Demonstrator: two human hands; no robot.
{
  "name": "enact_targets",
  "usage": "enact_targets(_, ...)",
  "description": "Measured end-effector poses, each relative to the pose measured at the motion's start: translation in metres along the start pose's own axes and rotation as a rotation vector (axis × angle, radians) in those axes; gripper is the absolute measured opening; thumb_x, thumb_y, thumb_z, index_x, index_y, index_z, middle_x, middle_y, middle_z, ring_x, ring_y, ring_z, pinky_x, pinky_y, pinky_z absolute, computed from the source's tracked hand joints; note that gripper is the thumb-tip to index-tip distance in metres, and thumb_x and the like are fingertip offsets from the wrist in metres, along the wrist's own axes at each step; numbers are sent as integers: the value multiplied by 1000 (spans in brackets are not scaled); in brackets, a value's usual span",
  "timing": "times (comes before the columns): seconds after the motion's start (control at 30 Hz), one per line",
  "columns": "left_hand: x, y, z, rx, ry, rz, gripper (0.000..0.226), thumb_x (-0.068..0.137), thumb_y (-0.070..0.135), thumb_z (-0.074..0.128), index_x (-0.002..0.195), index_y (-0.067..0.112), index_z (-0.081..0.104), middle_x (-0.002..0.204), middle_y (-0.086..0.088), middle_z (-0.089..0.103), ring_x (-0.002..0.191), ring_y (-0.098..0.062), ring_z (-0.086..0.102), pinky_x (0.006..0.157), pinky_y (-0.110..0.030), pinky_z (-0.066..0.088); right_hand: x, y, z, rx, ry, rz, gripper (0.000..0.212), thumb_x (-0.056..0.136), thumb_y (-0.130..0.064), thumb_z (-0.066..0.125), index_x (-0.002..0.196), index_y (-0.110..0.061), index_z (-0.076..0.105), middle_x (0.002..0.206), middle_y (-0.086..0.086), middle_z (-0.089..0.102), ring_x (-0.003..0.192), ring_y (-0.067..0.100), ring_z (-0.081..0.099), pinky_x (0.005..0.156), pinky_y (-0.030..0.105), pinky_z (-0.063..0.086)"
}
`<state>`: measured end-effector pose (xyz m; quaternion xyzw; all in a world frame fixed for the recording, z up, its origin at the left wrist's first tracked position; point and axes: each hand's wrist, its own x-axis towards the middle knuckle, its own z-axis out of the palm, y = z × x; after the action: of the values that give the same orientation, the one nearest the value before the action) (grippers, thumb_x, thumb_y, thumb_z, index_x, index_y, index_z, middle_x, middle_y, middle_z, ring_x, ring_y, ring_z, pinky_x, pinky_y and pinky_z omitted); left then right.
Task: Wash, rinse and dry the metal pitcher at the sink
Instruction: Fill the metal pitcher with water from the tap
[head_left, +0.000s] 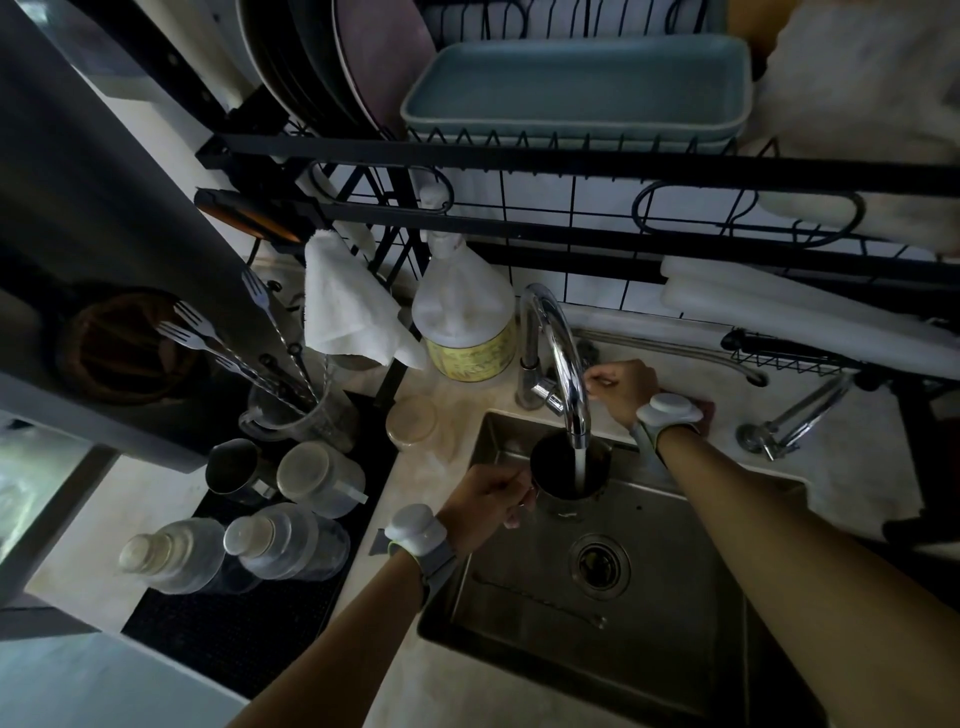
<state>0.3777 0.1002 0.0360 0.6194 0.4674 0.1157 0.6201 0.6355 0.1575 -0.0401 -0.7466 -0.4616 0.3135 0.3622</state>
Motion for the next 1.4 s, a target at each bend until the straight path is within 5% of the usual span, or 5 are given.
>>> enact_targets(0.77, 1, -1, 0, 21, 4, 9, 27, 98, 9, 45, 75, 4, 59, 77, -20, 57, 66, -28, 53, 71, -36, 45, -4, -7, 2, 38, 36, 83, 14, 86, -1, 63, 95, 0, 74, 93, 24, 74, 68, 9, 69, 57, -2, 48)
enact_targets(0.9, 2, 0, 2, -15, 9, 9, 28, 98, 5, 43, 75, 4, 59, 70, -9, 57, 61, -25, 51, 63, -30, 46, -8, -12, 1, -3, 11, 63, 15, 88, -7, 62, 96, -1, 74, 93, 19, 75, 71, 9, 66, 58, -4, 44)
enact_targets(1.0, 4, -1, 1, -8, 2, 32, 29, 98, 3, 43, 74, 3, 58, 66, -2, 57, 57, -19, 51, 57, -21, 46, -10, -16, 0, 21, -17, 71, 18, 91, -7, 60, 100, 1, 73, 97, 21, 73, 83, 24, 71, 83, 28, 58)
enact_targets(1.1, 4, -2, 3, -34, -3, 40, 33, 98, 1, 43, 69, 5, 58, 59, 4, 58, 52, -11, 51, 51, -15, 44, -12, -18, -2, 72, -32, 91, 19, 91, -4, 58, 102, 5, 71, 98, 27, 71, 90, 37, 71, 88, 46, 57)
enact_targets(1.4, 4, -7, 3, -17, -3, 31, 36, 98, 2, 44, 66, 11, 59, 51, 7, 61, 46, -6, 52, 49, -12, 41, -14, -25, -3, 128, -31, 211, 29, 91, -11, 62, 113, 8, 64, 99, 21, 71, 93, 32, 71, 90, 44, 56)
